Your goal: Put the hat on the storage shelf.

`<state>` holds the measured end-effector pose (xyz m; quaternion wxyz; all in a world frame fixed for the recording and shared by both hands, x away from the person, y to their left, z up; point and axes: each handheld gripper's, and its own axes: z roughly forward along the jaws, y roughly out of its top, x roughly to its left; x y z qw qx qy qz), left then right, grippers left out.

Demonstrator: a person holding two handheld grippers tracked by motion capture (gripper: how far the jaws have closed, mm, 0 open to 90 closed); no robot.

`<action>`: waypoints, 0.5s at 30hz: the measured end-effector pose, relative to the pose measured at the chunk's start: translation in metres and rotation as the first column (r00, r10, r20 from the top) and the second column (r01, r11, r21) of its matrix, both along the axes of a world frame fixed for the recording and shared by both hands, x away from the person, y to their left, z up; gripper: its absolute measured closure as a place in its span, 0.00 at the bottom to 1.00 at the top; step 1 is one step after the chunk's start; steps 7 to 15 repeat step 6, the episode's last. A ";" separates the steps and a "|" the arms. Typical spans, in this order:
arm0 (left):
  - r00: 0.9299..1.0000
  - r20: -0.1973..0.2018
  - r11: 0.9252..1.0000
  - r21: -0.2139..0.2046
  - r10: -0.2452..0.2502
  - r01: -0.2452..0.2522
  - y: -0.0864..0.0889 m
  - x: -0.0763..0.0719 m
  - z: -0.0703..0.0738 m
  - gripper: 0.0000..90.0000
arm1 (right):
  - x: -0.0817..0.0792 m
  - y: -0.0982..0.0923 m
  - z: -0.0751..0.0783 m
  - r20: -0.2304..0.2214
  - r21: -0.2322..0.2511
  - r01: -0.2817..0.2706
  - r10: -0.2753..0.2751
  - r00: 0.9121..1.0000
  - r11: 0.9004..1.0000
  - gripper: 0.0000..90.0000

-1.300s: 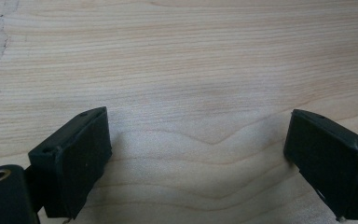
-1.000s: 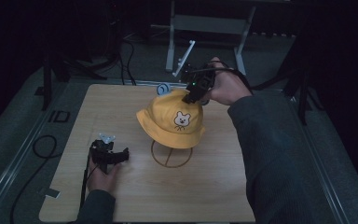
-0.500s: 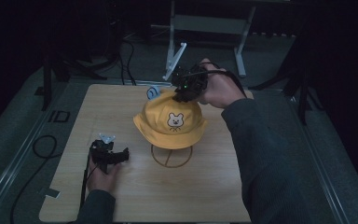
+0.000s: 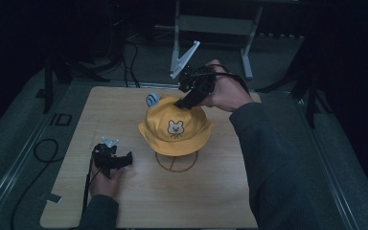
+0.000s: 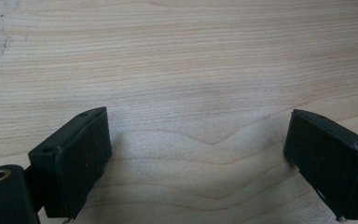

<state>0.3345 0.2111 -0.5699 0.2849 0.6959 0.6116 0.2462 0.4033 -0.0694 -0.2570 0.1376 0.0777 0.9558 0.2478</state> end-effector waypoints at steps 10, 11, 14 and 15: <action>1.000 0.001 1.000 0.000 0.000 0.000 0.000 0.000 0.000 0.08 | -0.003 -0.010 0.006 0.021 -0.005 0.025 -0.025 0.999 1.000 0.41; 1.000 0.001 1.000 0.000 0.000 0.000 0.000 0.000 0.000 0.08 | -0.003 -0.010 0.006 0.021 -0.005 0.025 -0.025 0.999 1.000 0.41; 1.000 0.001 1.000 0.000 0.000 0.000 0.000 0.000 0.000 0.08 | -0.003 -0.010 0.006 0.021 -0.005 0.025 -0.025 0.999 1.000 0.41; 1.000 0.001 1.000 0.000 0.000 0.000 0.000 0.000 0.000 0.08 | -0.003 -0.010 0.006 0.021 -0.005 0.025 -0.025 0.999 1.000 0.41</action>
